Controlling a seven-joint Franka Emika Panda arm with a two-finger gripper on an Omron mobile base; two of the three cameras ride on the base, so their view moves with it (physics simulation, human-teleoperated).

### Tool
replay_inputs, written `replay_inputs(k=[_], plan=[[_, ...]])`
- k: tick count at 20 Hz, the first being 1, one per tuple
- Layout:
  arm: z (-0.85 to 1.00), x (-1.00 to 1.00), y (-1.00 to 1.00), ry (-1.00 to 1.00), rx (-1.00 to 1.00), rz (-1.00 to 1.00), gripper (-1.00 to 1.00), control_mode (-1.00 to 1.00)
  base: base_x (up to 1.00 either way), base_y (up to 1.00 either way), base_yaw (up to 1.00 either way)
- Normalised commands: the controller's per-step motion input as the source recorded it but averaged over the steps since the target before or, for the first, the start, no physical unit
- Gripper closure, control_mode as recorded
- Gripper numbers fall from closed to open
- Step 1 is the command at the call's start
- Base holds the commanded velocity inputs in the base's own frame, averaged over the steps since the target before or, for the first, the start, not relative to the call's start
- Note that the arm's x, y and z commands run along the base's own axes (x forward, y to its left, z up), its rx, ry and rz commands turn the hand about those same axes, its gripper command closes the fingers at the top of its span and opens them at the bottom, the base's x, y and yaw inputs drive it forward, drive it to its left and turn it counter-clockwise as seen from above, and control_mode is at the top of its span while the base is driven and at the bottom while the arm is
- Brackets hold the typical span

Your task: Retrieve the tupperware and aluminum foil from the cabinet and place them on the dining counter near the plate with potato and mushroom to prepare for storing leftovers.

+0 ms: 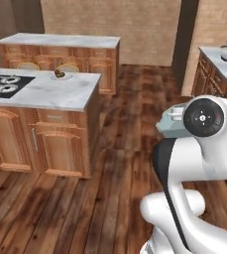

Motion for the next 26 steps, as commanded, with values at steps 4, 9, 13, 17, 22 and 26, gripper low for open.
replay_inputs(k=[4, 9, 13, 17, 22, 26], plan=[[0.00, 0.00, 0.00, 0.00, 0.00, 0.00, 1.00, 1.00, 1.00, -0.05, 0.33], [0.00, 0.00, 0.00, 0.00, 0.00, 0.00, 1.00, 1.00, 1.00, -0.15, 0.33], [0.00, 0.00, 0.00, 0.00, 0.00, 0.00, 1.00, 1.00, 1.00, -0.26, 0.35], [0.00, 0.00, 0.00, 0.00, 0.00, 0.00, 1.00, 1.00, 1.00, -0.30, 0.38], [0.00, 0.00, 0.00, 0.00, 0.00, 0.00, 1.00, 1.00, 1.00, -0.36, 0.40], [0.00, 0.00, 0.00, 0.00, 0.00, 0.00, 1.00, 1.00, 1.00, -0.54, 0.40]])
